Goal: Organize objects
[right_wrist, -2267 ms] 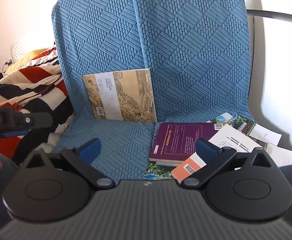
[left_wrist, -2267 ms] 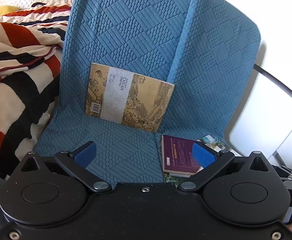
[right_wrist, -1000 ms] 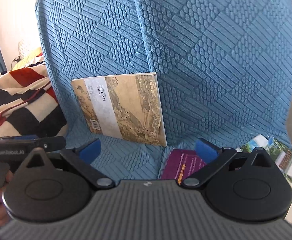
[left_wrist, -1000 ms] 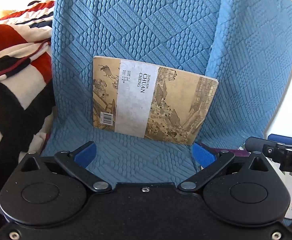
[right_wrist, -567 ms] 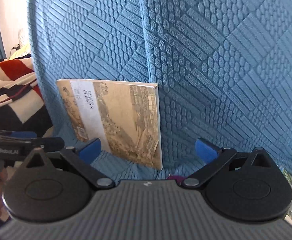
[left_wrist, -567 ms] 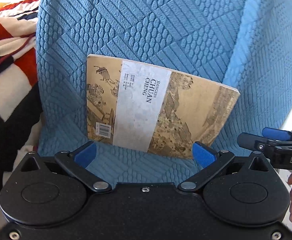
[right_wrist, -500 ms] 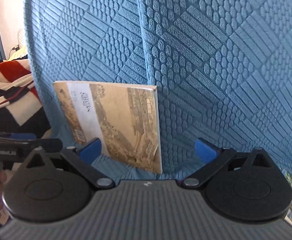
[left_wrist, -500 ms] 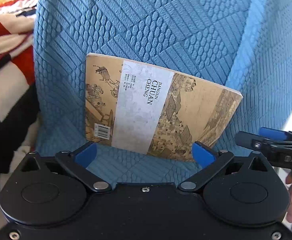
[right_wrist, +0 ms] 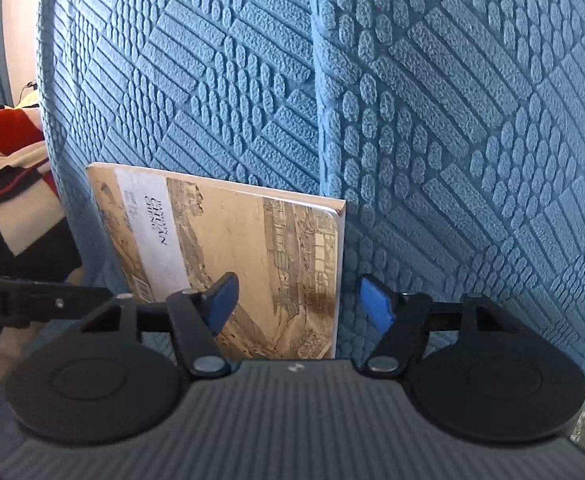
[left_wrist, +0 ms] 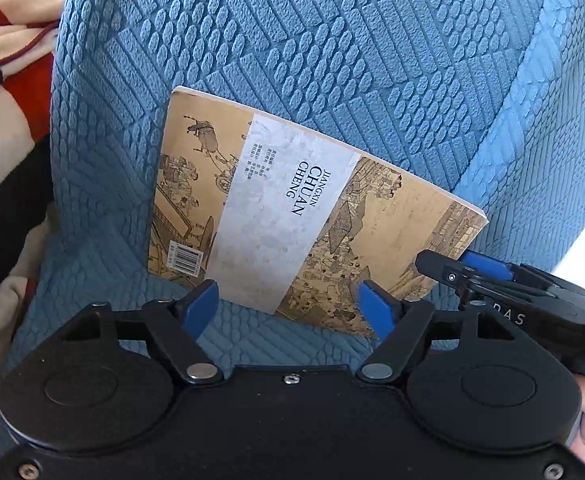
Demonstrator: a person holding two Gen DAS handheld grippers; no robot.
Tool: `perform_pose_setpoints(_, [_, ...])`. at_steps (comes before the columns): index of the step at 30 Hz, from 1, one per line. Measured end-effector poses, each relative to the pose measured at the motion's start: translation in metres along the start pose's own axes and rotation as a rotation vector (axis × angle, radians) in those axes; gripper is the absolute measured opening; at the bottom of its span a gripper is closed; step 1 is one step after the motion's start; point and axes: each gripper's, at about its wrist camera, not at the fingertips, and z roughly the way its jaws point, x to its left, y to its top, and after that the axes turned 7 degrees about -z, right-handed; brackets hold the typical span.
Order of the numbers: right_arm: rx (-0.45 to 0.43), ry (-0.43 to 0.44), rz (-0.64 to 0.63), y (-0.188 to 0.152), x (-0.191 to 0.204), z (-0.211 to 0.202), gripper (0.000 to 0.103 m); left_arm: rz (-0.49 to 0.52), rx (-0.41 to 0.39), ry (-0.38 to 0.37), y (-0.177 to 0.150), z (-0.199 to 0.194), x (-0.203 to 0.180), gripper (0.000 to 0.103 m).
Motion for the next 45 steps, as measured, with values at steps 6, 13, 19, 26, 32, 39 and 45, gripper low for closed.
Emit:
perform_pose_setpoints(6, [-0.009, 0.015, -0.056, -0.001, 0.003, -0.008, 0.053, -0.043, 0.003, -0.05, 0.001, -0.004, 0.003, 0.074])
perform_pose_setpoints(13, [-0.018, 0.032, -0.11, -0.008, 0.016, -0.018, 0.053, -0.183, 0.054, -0.223, 0.003, -0.005, 0.014, 0.084])
perform_pose_setpoints(19, [-0.014, 0.051, -0.096, -0.015, 0.032, -0.031, 0.053, -0.328, 0.115, -0.379, -0.002, 0.01, 0.017, 0.09])
perform_pose_setpoints(26, [0.002, 0.125, -0.078, -0.027, 0.05, -0.042, 0.046, -0.509, 0.274, -0.465, -0.019, 0.036, 0.017, 0.091])
perform_pose_setpoints(32, [0.038, 0.153, -0.164, -0.038, 0.076, -0.045, 0.046, -0.656, 0.236, -0.431, -0.031, 0.038, 0.043, 0.079])
perform_pose_setpoints(39, [0.124, 0.14, 0.017, -0.048, 0.06, -0.044, 0.047, -0.767, 0.264, -0.342, -0.036, 0.029, 0.073, 0.079])
perform_pose_setpoints(45, [0.255, 0.166, 0.383, -0.069, 0.017, -0.022, 0.051, -0.634, 0.288, -0.154, -0.042, 0.016, 0.07, 0.079])
